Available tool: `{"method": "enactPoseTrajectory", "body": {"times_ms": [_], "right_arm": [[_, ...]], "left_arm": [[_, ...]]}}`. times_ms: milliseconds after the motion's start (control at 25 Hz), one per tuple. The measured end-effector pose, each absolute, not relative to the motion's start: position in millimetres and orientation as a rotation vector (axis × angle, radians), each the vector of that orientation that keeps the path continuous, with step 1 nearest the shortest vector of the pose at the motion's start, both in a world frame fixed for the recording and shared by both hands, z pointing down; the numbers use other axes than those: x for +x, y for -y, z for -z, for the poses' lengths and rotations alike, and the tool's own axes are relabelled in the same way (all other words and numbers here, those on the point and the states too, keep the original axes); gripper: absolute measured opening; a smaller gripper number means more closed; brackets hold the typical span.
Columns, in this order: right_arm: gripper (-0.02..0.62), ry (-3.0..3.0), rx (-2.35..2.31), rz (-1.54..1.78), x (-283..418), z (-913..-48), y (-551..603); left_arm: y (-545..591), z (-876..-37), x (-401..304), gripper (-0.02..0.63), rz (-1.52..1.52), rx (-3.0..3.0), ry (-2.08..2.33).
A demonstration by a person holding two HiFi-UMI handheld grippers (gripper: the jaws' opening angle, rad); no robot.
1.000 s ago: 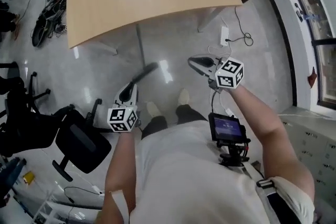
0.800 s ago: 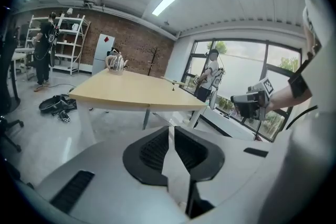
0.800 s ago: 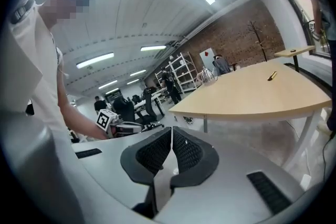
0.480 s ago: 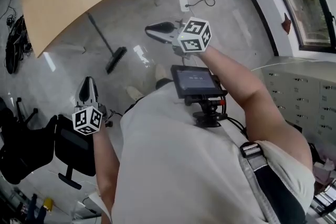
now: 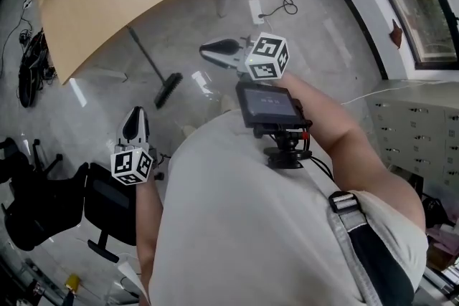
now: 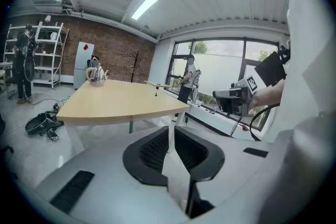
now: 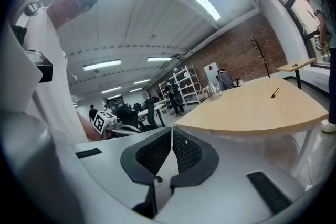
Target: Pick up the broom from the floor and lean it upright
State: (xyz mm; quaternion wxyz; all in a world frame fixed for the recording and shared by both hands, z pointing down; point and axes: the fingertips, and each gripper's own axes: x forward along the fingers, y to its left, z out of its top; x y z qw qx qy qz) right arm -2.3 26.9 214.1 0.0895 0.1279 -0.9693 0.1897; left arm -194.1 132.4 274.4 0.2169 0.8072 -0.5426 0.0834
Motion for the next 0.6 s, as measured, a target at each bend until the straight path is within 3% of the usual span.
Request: {"method": "enactPoseTrajectory", "body": {"times_ms": [600], "right_arm": [[0.018, 2.885, 0.276, -0.508, -32, -211, -23]], "left_arm": [[-124, -274, -191, 0.039, -0.214, 2.238, 1.550]]}}
